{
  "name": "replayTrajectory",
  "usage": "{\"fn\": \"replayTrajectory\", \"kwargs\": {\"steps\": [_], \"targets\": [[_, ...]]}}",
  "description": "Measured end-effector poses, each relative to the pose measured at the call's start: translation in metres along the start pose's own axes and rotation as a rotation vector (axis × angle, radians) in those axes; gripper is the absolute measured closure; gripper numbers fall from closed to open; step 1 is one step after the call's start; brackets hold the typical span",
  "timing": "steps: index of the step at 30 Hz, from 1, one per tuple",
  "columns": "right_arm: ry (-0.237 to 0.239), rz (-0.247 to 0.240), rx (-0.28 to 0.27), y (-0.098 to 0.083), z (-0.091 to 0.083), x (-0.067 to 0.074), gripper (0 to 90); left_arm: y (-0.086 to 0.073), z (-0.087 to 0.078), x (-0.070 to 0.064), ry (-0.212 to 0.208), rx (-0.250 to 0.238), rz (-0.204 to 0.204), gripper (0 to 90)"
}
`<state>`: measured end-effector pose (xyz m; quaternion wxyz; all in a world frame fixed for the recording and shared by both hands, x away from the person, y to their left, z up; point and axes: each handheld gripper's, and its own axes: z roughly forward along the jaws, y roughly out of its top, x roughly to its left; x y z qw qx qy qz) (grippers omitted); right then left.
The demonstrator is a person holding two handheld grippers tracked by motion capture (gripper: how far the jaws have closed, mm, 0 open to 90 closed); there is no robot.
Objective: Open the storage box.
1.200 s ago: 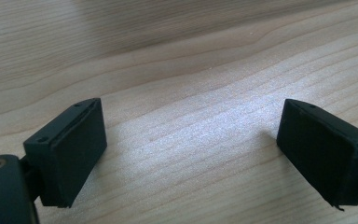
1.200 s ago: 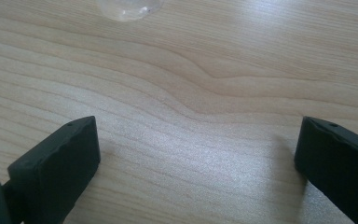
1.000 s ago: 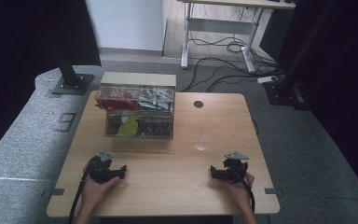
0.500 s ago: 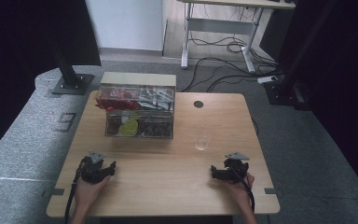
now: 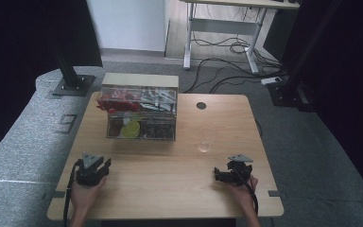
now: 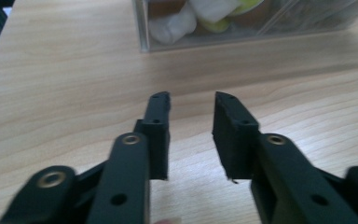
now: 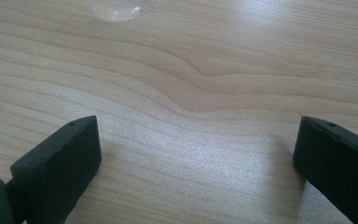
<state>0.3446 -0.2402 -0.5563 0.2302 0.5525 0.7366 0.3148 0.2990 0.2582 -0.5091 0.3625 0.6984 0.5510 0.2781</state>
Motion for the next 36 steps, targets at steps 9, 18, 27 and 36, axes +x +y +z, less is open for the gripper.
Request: {"fn": "replayTrajectory", "kwargs": {"steps": [9,18,27,36], "targets": [[-0.002,0.003,0.000,0.000,0.000,0.000,1.4,0.007,-0.012,-0.006,-0.071,-0.032,-0.010,87.1],[-0.002,0.003,-0.001,0.000,0.000,0.000,1.5,0.015,-0.009,-0.010,-0.147,-0.017,-0.006,90.0],[-0.002,0.003,-0.001,0.000,0.000,0.000,1.5,0.028,-0.002,-0.014,-0.168,-0.022,-0.003,90.0],[-0.012,0.010,-0.010,0.000,-0.001,0.000,4.6,0.031,0.012,-0.014,-0.190,-0.005,-0.018,90.0]]}}
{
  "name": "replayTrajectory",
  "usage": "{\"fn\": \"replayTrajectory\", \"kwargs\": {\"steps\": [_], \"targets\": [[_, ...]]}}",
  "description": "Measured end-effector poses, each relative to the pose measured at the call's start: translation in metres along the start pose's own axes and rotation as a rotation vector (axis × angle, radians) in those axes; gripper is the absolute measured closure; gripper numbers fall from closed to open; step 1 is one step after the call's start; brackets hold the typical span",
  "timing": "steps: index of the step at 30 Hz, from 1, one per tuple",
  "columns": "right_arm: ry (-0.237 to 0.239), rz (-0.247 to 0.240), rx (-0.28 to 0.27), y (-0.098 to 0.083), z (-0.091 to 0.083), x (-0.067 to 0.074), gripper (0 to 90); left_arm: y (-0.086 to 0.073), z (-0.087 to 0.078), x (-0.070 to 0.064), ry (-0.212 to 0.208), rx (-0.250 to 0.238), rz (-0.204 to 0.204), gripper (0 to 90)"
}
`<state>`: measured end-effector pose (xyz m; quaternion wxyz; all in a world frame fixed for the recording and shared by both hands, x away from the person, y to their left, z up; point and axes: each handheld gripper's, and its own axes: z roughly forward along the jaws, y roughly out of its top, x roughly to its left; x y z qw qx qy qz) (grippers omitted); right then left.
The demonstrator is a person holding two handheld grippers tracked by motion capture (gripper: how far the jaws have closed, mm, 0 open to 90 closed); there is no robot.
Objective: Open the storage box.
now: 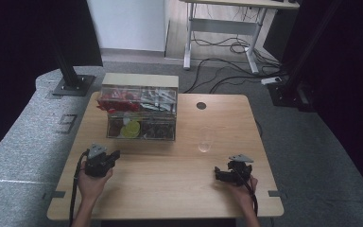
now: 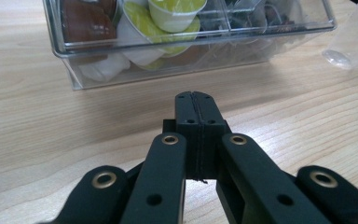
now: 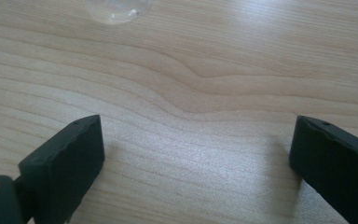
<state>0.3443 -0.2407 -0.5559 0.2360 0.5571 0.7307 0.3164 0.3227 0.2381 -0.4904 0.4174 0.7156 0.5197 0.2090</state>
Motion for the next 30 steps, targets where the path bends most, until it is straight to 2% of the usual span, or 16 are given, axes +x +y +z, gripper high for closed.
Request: {"fn": "replayTrajectory", "kwargs": {"steps": [7,12,20,25,30], "targets": [[-0.002,0.003,-0.002,0.000,0.000,0.000,5.2,0.001,0.009,0.001,-0.022,0.009,-0.008,90.0],[0.000,0.001,-0.004,0.000,0.000,0.000,6.0,0.003,0.019,0.007,-0.028,0.019,-0.019,90.0],[0.000,0.000,-0.005,0.000,-0.001,0.000,6.5,0.012,0.031,0.011,-0.035,0.024,-0.010,90.0],[-0.001,0.003,-0.006,0.000,-0.001,0.000,7.1,0.018,0.048,0.013,-0.027,0.033,-0.014,90.0],[-0.002,0.004,-0.007,-0.001,-0.001,0.000,7.4,0.021,0.050,0.012,-0.019,0.027,-0.007,90.0]]}}
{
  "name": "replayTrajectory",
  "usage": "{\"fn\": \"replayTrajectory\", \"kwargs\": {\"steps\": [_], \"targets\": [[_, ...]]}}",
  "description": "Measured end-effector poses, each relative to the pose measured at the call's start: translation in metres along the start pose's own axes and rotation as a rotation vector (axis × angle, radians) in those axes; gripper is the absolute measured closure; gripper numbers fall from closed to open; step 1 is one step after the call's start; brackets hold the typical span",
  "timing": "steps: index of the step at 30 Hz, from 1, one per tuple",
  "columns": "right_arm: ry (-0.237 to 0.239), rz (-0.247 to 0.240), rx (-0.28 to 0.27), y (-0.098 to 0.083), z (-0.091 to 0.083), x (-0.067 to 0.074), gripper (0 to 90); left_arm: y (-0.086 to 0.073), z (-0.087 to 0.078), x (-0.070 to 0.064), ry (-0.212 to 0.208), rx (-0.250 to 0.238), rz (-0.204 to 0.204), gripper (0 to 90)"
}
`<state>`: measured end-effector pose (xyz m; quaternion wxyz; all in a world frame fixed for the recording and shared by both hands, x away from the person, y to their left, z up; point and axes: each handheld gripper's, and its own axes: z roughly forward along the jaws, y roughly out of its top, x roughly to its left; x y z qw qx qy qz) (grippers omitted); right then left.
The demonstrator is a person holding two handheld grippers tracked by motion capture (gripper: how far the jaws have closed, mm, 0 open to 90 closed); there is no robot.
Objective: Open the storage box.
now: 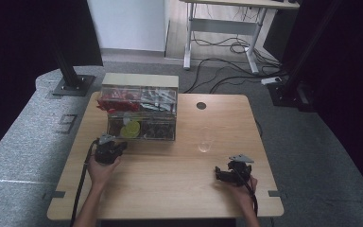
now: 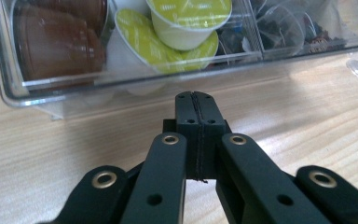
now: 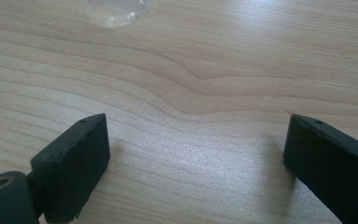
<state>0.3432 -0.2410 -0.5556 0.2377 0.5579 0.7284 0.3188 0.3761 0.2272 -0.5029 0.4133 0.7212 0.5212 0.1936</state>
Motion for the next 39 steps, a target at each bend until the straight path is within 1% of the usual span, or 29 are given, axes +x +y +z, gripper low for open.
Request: {"fn": "replayTrajectory", "kwargs": {"steps": [6,14,15,22,26,28,31,33,39], "targets": [[-0.001,0.001,-0.001,-0.0002,-0.0002,0.0000,7.8,-0.0005,0.0040,-0.0001,0.009,0.006,-0.002,90.0],[-0.001,0.001,-0.001,-0.0002,-0.0002,0.0000,7.8,0.0003,0.0035,0.0035,0.016,-0.015,-0.020,90.0],[-0.001,0.001,-0.001,-0.0002,-0.0003,0.0000,7.9,0.0013,0.0039,0.0042,0.012,-0.008,-0.023,90.0],[-0.002,0.002,-0.002,-0.0002,-0.0003,0.0000,8.1,0.0023,0.0034,0.0035,0.022,-0.001,-0.018,90.0],[-0.002,0.002,-0.002,-0.0002,-0.0003,0.0000,8.2,0.0024,0.0027,0.0019,0.025,-0.005,-0.018,90.0],[-0.002,0.002,-0.002,-0.0002,-0.0003,0.0000,8.2,0.0027,0.0018,0.0013,0.019,-0.006,-0.020,90.0],[-0.002,0.002,-0.002,-0.0002,-0.0003,0.0000,8.3,0.0037,-0.0005,0.0004,0.024,-0.030,-0.016,90.0],[-0.002,0.002,-0.002,-0.0002,-0.0003,0.0000,8.3,0.0039,-0.0015,0.0009,0.029,-0.034,-0.014,90.0],[-0.002,0.002,-0.003,-0.0002,-0.0004,0.0000,8.3,0.0026,-0.0013,0.0031,0.031,-0.028,-0.020,90.0]]}}
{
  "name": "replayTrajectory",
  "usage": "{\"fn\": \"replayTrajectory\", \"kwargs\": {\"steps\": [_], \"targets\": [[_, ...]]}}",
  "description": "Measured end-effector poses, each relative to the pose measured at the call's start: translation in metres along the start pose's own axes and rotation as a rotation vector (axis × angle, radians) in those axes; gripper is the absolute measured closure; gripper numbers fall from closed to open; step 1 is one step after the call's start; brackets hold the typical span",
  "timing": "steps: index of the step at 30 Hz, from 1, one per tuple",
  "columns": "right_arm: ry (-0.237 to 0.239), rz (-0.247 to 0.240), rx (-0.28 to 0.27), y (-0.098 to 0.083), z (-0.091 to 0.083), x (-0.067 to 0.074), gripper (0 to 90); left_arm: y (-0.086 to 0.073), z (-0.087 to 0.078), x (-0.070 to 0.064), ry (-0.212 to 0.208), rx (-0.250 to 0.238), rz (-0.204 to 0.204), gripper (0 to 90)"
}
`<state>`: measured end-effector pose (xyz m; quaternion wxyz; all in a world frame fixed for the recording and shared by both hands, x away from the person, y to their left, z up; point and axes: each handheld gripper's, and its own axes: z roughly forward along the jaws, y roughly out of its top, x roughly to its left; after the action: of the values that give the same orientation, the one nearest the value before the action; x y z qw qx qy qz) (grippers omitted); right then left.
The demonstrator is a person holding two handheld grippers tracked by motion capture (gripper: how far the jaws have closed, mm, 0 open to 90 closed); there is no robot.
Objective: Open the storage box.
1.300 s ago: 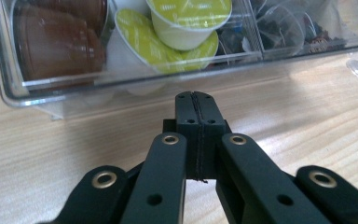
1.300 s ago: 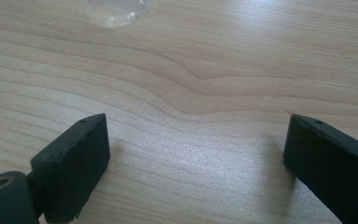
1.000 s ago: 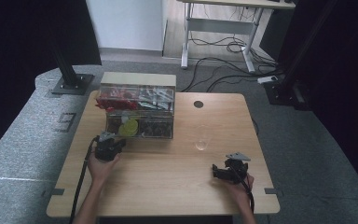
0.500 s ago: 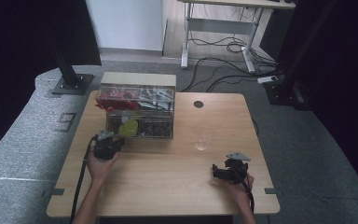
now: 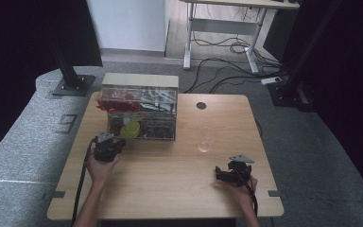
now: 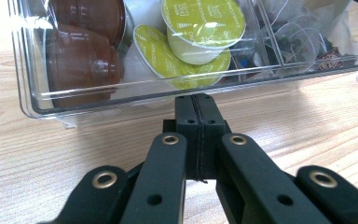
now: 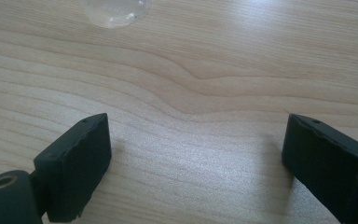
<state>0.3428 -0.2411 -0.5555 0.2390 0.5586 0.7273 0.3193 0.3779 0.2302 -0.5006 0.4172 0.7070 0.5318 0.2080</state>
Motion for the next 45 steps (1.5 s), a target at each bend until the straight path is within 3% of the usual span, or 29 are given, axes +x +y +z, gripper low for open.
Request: {"fn": "replayTrajectory", "kwargs": {"steps": [16,24,29,45], "targets": [[-0.001,0.005,-0.002,0.000,-0.001,0.000,9.8,0.006,-0.009,0.004,0.000,-0.047,-0.018,90.0],[-0.003,0.004,-0.006,-0.001,-0.002,0.000,11.1,0.020,-0.020,0.003,0.008,-0.116,-0.019,90.0],[-0.004,0.006,-0.006,-0.002,-0.002,0.000,11.5,0.024,-0.017,0.005,0.008,-0.126,-0.040,90.0],[-0.006,0.006,-0.007,-0.002,-0.003,0.000,11.9,0.040,-0.028,0.006,0.018,-0.138,-0.027,90.0]]}}
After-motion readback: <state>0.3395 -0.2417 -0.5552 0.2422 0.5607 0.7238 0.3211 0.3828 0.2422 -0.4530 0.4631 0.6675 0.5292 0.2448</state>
